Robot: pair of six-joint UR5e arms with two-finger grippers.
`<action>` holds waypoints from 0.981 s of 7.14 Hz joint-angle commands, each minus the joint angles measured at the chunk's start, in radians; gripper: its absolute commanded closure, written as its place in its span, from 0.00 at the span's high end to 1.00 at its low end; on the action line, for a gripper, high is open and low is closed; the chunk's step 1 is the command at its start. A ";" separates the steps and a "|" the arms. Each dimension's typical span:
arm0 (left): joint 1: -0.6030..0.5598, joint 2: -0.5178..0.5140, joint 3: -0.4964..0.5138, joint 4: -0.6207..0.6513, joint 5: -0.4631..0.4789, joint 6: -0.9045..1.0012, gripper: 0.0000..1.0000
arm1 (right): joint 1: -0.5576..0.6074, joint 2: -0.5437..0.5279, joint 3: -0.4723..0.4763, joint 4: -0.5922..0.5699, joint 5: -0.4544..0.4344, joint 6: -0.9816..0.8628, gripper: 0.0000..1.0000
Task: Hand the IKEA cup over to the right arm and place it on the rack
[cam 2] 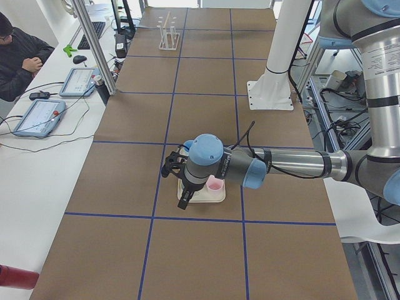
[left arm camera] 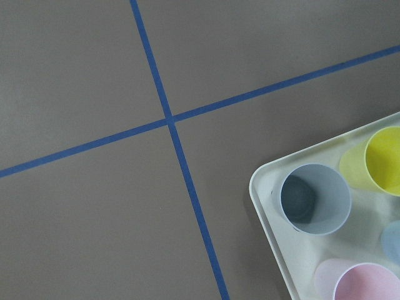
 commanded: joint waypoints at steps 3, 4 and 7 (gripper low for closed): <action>0.001 -0.159 0.080 -0.162 -0.007 -0.008 1.00 | -0.072 0.008 0.019 0.183 0.073 0.164 1.00; 0.001 -0.156 0.083 -0.210 -0.007 -0.011 1.00 | -0.156 0.010 0.029 0.279 0.036 0.168 1.00; 0.049 -0.139 0.103 -0.320 -0.038 -0.008 1.00 | -0.465 0.135 0.066 0.362 -0.104 0.470 0.99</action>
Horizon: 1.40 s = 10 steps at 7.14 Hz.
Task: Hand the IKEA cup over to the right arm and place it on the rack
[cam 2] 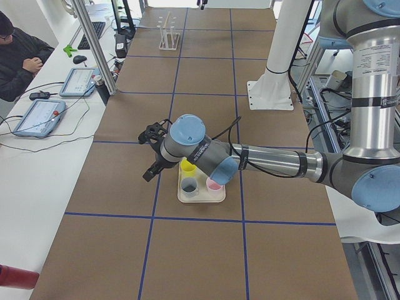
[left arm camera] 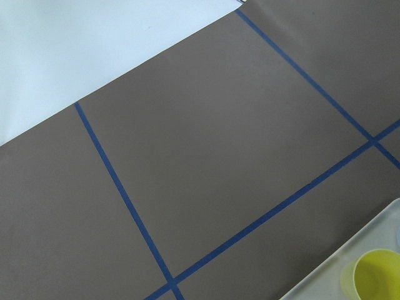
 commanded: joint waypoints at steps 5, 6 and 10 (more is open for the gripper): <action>0.248 0.016 0.281 -0.375 0.119 -0.175 1.00 | -0.318 0.106 0.005 0.181 -0.037 0.257 0.99; 0.279 0.016 0.366 -0.510 0.123 -0.231 1.00 | -0.319 0.106 0.004 0.181 -0.037 0.257 0.99; 0.391 0.059 0.374 -0.643 0.123 -0.358 1.00 | -0.324 0.106 0.005 0.181 -0.034 0.259 0.99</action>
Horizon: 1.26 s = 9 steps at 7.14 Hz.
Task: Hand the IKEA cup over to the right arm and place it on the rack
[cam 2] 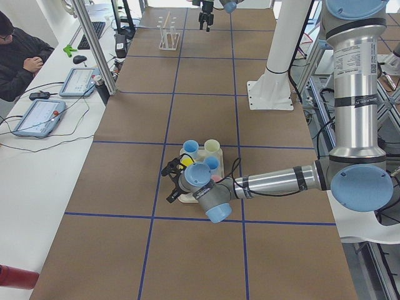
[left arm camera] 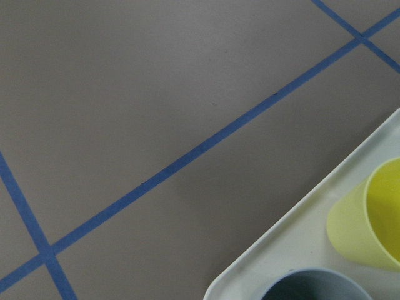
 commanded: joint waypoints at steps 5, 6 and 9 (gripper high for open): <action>0.030 0.016 0.006 -0.029 0.052 -0.015 0.00 | -0.001 0.000 -0.004 0.006 -0.001 0.000 0.99; 0.030 0.016 -0.001 -0.031 0.052 -0.012 0.00 | -0.001 0.000 -0.006 0.008 0.000 -0.001 0.99; 0.016 0.002 -0.020 -0.020 0.040 -0.012 0.00 | -0.001 0.030 -0.010 0.009 -0.001 -0.001 0.99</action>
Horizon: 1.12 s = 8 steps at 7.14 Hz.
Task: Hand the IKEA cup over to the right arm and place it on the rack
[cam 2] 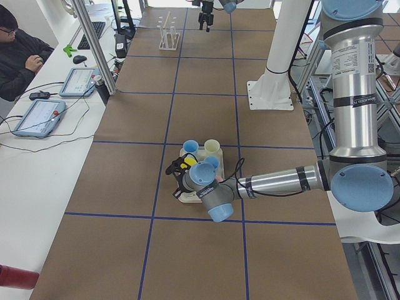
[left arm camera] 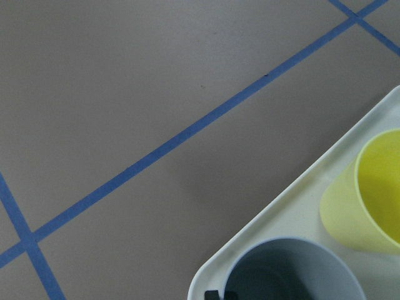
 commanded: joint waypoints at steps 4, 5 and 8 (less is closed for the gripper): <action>-0.150 -0.025 -0.144 0.019 -0.002 -0.108 0.00 | -0.030 0.209 -0.085 0.066 -0.010 0.000 0.99; -0.150 -0.022 -0.228 0.019 0.000 -0.296 0.00 | -0.056 0.276 -0.104 0.066 -0.039 0.000 0.99; -0.138 -0.022 -0.417 0.014 -0.071 -0.632 0.00 | -0.248 0.390 -0.118 0.087 -0.316 0.000 0.98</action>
